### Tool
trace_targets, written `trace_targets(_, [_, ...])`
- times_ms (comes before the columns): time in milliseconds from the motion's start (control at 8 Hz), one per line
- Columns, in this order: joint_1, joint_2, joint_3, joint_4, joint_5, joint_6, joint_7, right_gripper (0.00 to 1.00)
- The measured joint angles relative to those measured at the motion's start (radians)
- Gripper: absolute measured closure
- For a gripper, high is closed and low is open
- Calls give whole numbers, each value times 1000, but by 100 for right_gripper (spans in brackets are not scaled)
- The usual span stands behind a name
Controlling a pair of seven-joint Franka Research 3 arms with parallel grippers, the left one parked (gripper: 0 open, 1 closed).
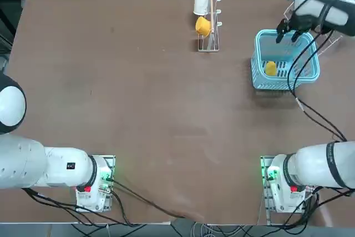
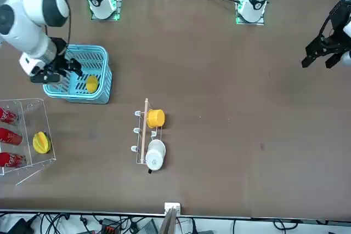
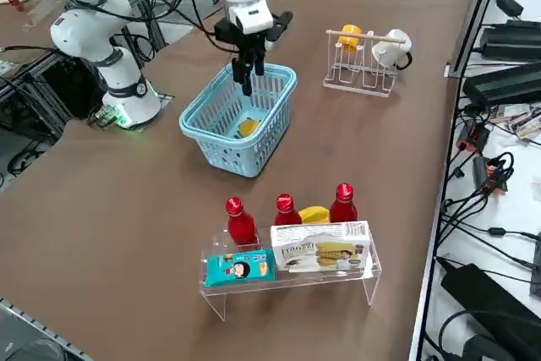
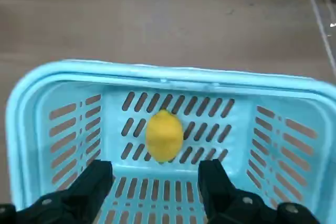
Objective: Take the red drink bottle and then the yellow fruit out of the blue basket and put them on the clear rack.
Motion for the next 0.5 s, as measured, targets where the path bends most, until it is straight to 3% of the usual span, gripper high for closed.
trace_targets(250, [20,2,0,-138,0,221,0,0])
trace_targets(500, [35,8,0,-211,-3,318,-29,0])
